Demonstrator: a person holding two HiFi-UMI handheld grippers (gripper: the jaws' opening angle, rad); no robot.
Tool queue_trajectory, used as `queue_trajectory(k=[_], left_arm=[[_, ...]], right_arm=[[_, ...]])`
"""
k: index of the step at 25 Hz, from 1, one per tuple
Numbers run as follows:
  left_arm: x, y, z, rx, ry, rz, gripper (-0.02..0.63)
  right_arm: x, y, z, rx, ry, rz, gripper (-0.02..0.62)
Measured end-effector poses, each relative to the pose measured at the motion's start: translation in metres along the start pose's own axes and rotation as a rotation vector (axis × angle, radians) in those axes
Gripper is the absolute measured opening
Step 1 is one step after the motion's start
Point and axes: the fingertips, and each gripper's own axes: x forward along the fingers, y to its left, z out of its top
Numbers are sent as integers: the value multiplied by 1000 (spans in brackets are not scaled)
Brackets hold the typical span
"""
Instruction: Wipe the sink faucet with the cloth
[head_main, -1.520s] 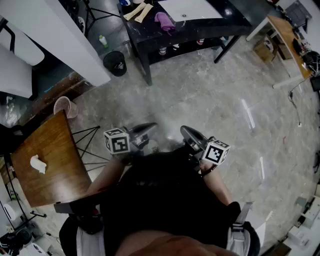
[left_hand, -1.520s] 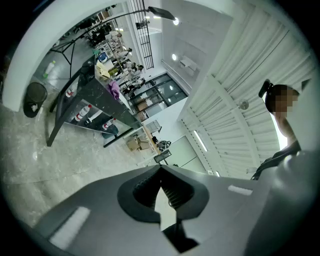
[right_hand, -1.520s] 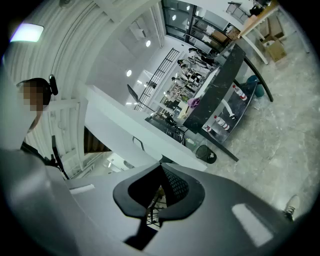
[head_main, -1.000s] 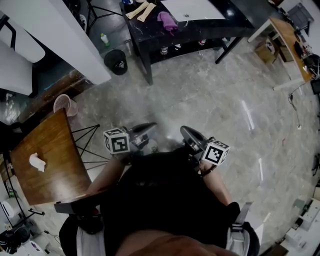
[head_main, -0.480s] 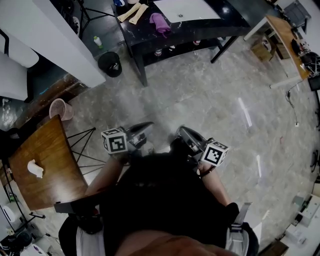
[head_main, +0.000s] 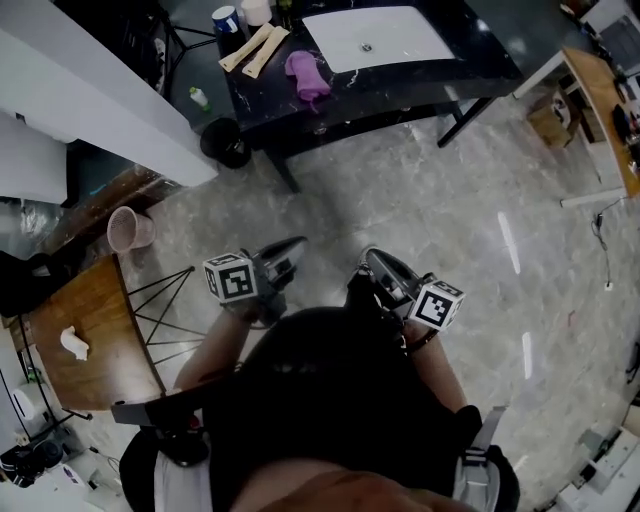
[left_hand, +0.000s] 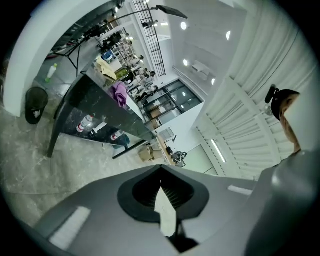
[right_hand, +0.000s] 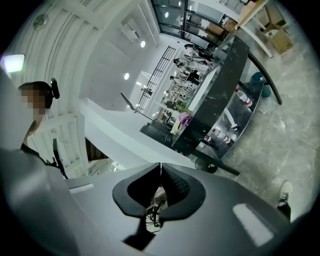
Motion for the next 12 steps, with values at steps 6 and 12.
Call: queue_trajectory(k=[6,12], left_arm=[[108,-3,74,31,-91,93,0],[164,20,142,76,-181,276,0]], right_arm=[[-18,-48,117,-12,14,18,20],[-58,-86,197,-7,-57,-10,20]])
